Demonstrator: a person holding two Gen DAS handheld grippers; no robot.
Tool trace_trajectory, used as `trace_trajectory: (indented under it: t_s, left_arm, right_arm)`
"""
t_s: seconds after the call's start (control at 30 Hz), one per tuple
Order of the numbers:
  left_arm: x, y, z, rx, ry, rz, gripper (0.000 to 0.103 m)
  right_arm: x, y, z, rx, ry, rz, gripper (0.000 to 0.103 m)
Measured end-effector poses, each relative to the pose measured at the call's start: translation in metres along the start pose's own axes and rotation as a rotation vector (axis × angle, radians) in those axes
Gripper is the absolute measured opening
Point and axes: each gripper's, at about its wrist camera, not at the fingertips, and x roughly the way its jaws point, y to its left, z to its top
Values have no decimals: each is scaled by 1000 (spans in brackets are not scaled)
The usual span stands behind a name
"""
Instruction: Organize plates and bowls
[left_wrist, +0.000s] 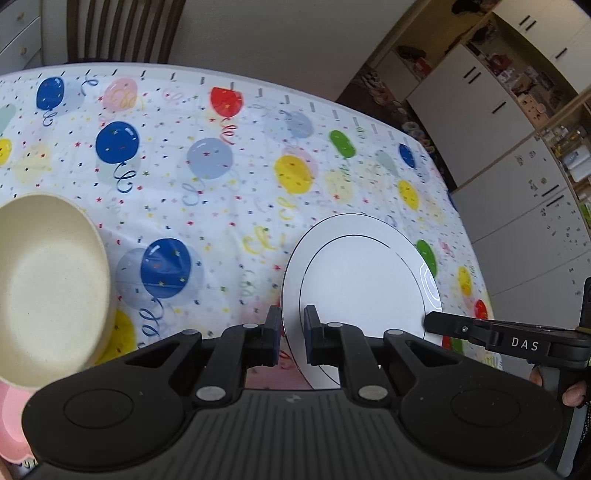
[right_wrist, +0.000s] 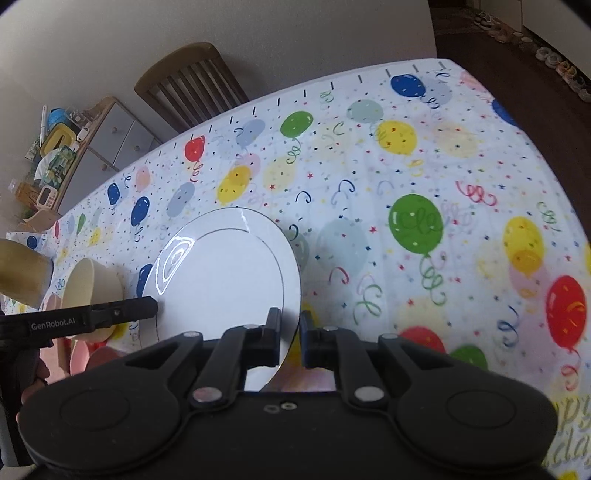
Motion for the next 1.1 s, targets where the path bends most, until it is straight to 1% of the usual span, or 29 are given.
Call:
trace_trajectory:
  t_s: [0.2,0.43,0.57,0.87,1.1]
  left_arm:
    - [-25,-26,-25,54,2,-34,12]
    - [-57,-50,-75,108,17,-71,12]
    - [-74,-59,-109,139,37,-77,12]
    - [-96,-67,-180,195,92,-88,12]
    - [-102,-70,-219,233,128,-92,12]
  right_arm:
    - [-42,0,-29,24,-28,-27,9]
    - [-87,2,-78,57,-68,-61,9]
    - [-105,5,-115,79,-71,-72,9]
    - [-131,8,-192,129,-63,-94,9]
    - [-139,4,-238,172,-56,-104,10]
